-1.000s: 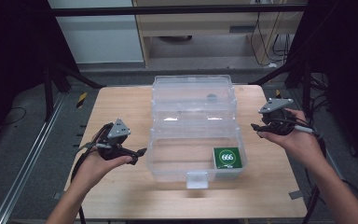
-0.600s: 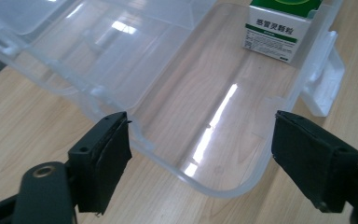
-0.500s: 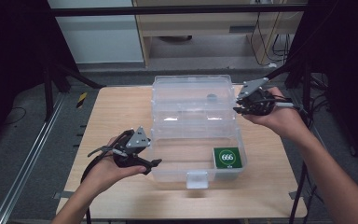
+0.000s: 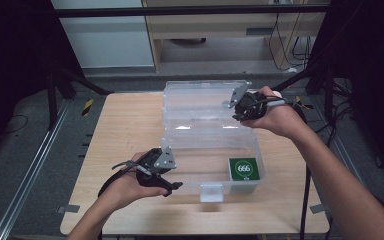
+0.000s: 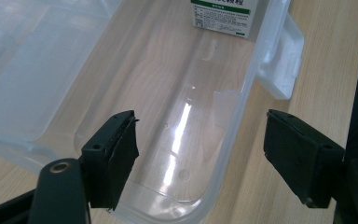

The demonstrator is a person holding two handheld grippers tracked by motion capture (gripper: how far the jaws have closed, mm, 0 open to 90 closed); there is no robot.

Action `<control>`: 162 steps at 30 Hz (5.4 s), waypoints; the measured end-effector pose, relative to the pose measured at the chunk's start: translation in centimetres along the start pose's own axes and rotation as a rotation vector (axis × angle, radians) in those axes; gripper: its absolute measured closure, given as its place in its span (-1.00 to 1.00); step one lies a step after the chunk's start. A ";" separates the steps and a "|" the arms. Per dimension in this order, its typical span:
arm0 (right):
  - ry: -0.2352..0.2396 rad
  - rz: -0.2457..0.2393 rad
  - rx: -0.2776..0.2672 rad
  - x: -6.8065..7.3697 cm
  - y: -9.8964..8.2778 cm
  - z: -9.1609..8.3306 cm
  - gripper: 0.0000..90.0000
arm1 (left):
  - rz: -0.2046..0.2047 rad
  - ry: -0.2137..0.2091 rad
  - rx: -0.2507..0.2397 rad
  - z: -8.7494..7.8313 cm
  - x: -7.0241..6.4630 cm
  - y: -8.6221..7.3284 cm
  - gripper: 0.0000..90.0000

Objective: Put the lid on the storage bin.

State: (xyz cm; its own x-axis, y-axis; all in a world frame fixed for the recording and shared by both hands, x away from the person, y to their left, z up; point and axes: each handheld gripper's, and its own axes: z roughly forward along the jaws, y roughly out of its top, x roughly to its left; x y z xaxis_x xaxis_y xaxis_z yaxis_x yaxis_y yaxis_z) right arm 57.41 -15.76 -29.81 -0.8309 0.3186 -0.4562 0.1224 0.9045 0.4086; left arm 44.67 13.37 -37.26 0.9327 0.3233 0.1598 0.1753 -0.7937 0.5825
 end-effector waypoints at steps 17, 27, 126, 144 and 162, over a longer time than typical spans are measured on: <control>0.058 -0.082 0.070 -0.5 1.0 1.8 0.60 | 0.041 -0.050 0.066 2.6 -0.5 0.0 -0.40; 0.076 -0.106 0.079 -0.4 1.2 2.3 0.67 | 0.046 -0.080 0.114 3.4 -0.4 -0.6 -0.11; 0.047 -0.168 0.003 3.4 1.6 -1.4 0.93 | 0.027 -0.077 0.092 4.5 -1.1 -0.7 0.76; 0.040 -0.173 -0.027 4.3 1.4 -2.1 0.94 | 0.018 -0.065 0.082 4.6 -1.3 -0.7 0.74; 0.018 -0.171 -0.056 5.5 0.9 -2.7 0.94 | 0.010 -0.059 0.069 4.6 -1.4 -0.8 0.73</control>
State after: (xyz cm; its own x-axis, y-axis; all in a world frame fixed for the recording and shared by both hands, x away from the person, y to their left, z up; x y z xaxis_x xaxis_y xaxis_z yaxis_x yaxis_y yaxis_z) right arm 51.48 -13.92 -29.81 -0.8469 0.1558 -0.5085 -0.0514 0.9277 0.3698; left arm 44.72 11.21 -41.66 0.9511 0.2861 0.1168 0.1856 -0.8310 0.5244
